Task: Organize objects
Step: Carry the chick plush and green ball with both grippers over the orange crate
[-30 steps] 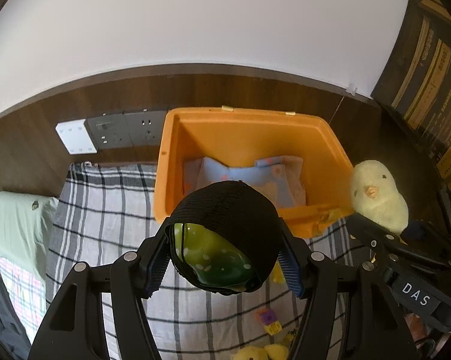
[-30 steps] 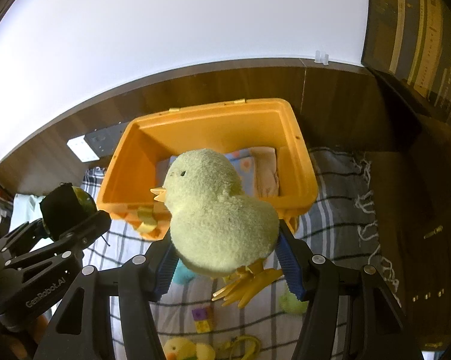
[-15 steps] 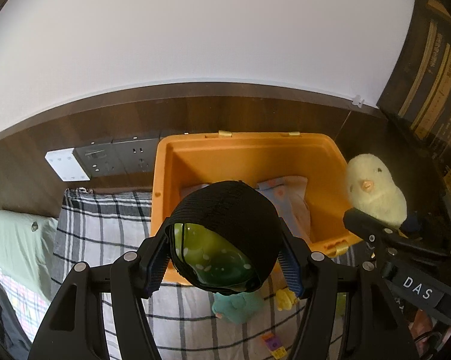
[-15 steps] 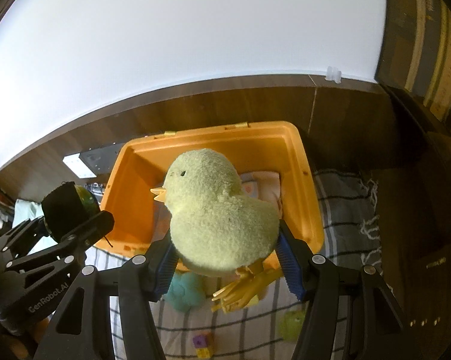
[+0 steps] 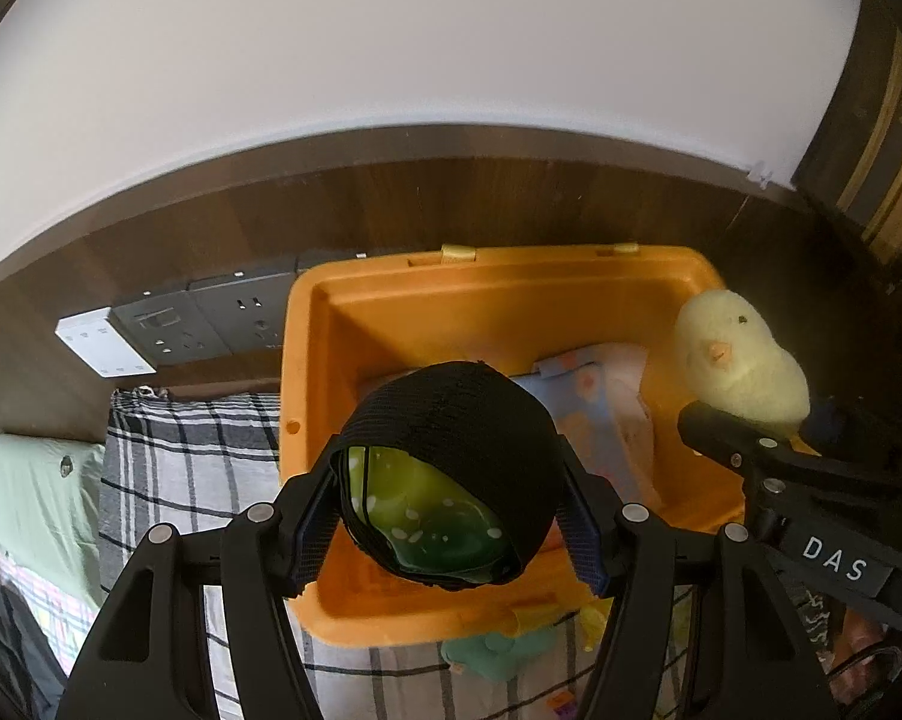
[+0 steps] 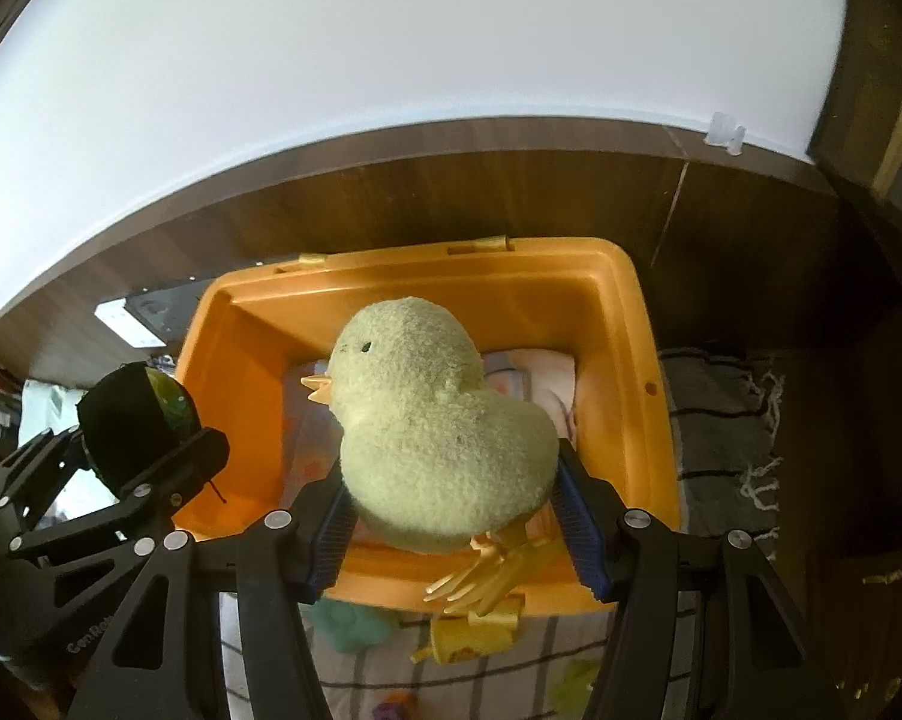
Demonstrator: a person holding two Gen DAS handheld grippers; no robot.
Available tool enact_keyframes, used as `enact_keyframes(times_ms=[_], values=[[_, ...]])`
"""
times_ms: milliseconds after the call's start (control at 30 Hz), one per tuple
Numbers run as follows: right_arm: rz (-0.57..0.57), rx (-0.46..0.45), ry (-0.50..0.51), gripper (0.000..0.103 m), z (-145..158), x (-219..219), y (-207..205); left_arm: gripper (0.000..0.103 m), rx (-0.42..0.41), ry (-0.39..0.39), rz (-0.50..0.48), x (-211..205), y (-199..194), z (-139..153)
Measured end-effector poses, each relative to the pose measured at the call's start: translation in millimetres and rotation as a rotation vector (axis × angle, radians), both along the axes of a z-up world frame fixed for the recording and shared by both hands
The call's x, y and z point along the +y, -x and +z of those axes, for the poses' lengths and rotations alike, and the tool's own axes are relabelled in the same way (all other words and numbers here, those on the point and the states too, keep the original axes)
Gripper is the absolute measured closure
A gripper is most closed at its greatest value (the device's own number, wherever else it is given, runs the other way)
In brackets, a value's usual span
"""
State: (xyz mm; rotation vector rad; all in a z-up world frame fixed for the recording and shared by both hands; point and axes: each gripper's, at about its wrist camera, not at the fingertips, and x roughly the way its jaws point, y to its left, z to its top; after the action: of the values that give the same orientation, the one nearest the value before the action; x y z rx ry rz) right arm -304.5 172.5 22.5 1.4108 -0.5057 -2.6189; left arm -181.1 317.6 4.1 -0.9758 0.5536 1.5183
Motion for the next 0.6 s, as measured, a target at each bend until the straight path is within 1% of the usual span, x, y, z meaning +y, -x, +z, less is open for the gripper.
enact_keyframes(times_ms=[300, 600], values=[[0.008, -0.076, -0.003, 0.043, -30, 0, 28, 0.039, -0.012, 0.061, -0.018, 23, 0, -26], [0.020, -0.127, -0.002, 0.043, -53, -3, 40, 0.039, -0.021, 0.107, -0.029, 33, -2, -45]])
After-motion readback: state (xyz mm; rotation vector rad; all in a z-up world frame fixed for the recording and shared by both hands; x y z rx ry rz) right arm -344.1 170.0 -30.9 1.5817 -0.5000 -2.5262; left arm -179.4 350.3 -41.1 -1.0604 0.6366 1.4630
